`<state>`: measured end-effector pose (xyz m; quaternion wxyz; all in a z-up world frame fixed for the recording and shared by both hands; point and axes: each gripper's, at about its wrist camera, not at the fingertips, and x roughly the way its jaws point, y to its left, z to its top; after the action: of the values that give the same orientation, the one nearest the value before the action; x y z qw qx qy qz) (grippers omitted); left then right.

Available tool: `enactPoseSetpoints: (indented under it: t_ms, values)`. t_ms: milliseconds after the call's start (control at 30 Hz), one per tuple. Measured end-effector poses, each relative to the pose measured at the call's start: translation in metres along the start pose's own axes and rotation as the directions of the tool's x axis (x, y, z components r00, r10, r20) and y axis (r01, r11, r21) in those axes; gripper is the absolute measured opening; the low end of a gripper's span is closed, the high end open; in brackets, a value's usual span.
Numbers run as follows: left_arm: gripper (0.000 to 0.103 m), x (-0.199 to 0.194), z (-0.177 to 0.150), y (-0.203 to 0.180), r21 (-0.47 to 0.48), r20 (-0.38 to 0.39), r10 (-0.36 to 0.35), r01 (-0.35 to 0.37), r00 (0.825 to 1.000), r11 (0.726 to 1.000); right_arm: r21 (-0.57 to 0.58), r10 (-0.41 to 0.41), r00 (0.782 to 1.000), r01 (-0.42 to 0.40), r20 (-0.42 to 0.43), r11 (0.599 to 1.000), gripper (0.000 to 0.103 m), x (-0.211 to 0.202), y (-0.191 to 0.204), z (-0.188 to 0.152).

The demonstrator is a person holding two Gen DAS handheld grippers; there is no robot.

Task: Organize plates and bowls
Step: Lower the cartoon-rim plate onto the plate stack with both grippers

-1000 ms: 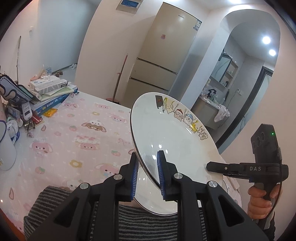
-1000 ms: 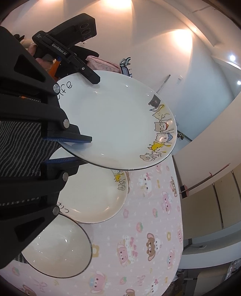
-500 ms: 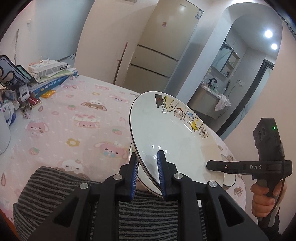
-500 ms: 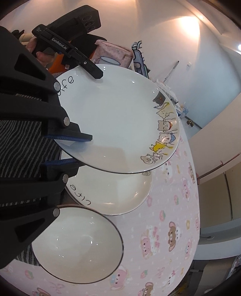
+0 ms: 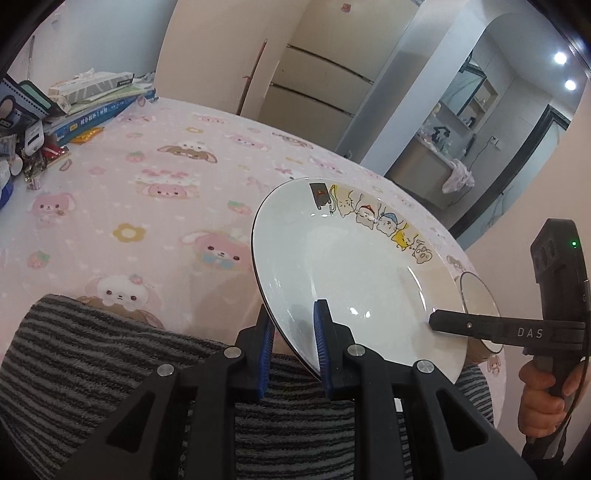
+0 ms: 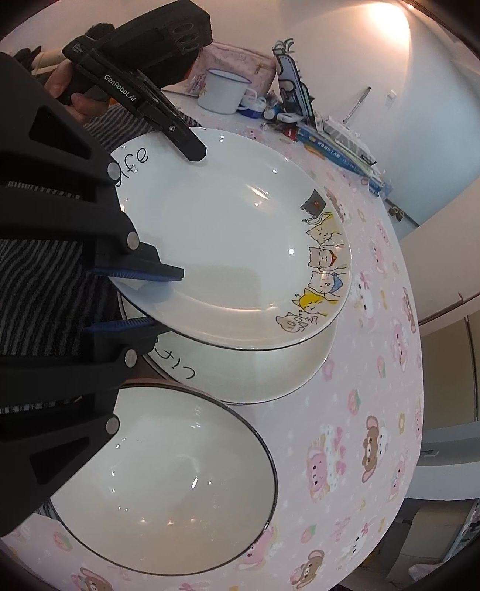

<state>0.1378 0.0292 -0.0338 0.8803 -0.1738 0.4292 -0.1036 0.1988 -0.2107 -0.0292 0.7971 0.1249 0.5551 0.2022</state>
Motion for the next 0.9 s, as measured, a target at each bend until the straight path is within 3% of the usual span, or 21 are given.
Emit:
enactPoseSetpoints:
  t_ms: [233, 467, 900]
  values:
    - [0.021, 0.023, -0.003, 0.002, 0.000, -0.047, 0.012, -0.012, 0.999, 1.000, -0.027, -0.071, 0.997, 0.072, 0.016, 0.997, 0.019, 0.005, 0.003, -0.004]
    - [0.021, 0.032, -0.004, -0.006, 0.031, -0.048, 0.035, -0.033, 0.998, 0.999, -0.087, -0.178, 0.981, 0.184, 0.074, 0.979, 0.022, 0.004, 0.011, -0.012]
    - [0.022, 0.040, 0.000, -0.014, 0.072, -0.016, 0.100, -0.099, 0.995, 0.993, -0.040, -0.177, 0.983, 0.179, 0.041, 0.983, 0.028, 0.011, 0.008, -0.017]
